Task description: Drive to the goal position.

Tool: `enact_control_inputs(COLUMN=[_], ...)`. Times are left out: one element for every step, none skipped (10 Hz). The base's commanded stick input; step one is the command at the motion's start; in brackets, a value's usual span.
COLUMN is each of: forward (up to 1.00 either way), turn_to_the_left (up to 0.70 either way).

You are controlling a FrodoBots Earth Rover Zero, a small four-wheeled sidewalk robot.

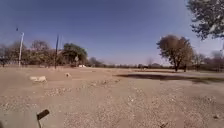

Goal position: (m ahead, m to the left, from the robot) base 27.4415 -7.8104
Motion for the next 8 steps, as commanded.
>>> enact_control_inputs(forward=[0.5, 0.5, 0.5, 0.5, 0.5, 0.5, 0.5, 0.5], turn_to_the_left=[-0.18, 0.0, 0.0, 0.0, 0.0, 0.0, 0.0, 0.0])
